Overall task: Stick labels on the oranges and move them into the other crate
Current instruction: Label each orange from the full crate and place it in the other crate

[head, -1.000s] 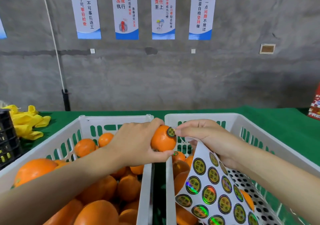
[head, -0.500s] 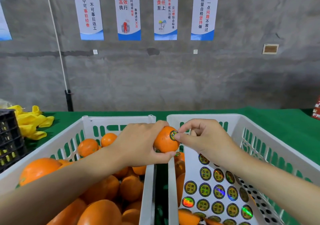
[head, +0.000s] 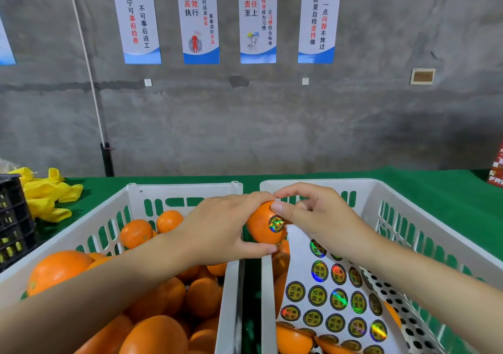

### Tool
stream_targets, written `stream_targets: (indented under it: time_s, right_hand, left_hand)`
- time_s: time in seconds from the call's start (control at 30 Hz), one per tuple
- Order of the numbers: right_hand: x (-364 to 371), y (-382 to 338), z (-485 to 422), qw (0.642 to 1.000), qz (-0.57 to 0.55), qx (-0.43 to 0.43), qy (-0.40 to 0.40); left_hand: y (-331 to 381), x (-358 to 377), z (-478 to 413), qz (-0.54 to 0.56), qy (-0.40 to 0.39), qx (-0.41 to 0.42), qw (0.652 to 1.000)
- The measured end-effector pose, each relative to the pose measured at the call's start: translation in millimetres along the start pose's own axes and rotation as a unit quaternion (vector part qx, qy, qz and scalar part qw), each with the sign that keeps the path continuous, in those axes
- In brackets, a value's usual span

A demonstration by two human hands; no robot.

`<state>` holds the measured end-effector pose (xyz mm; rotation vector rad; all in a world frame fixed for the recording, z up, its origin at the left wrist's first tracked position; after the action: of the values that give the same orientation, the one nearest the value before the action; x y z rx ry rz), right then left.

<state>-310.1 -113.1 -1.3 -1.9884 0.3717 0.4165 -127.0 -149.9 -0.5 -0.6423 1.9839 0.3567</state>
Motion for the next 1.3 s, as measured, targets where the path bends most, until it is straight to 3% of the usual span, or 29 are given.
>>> stream_targets:
  time_s: [0.37,0.67,0.9,1.03,1.13,1.23,1.3]
  right_hand:
    - [0,-1,1,0.997,0.048,0.012,-0.057]
    - [-6,-8,0,0.999,0.041,0.009,-0.026]
    - [-16,-11,-1,0.995,0.054,0.0,0.086]
    - [-12,-7,-1,0.995,0.063,0.004,0.075]
    - [-10,-1,-2,0.995,0.071,0.002,0.074]
    - [-10,10,-4,0.995,0.077,0.017,0.066]
    - [-10,15,-5,0.994,0.077,0.036,0.063]
  left_hand:
    - [-6,7,-1,0.002,-0.012,-0.017,1.0]
    - [2,5,-1,0.003,-0.018,0.009,1.0]
    - [10,10,0,0.083,-0.069,-0.01,0.994]
    - [19,7,-3,0.067,-0.106,0.026,0.992]
    - [20,4,-1,0.056,-0.081,0.022,0.995]
    - [21,2,1,0.158,-0.032,-0.045,0.986]
    - [24,3,1,0.264,-0.032,-0.08,0.961]
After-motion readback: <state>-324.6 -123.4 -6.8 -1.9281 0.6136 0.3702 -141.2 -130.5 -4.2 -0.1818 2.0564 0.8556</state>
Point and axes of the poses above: each hand's wrist, its own z-axis away from the middle knuckle, its own x-axis out of the palm, y = z × x, the point moved 3 cm from there along -z, towards the middle knuckle, and after that the axes turned 2 degrees about x, right-handed, at the moved point
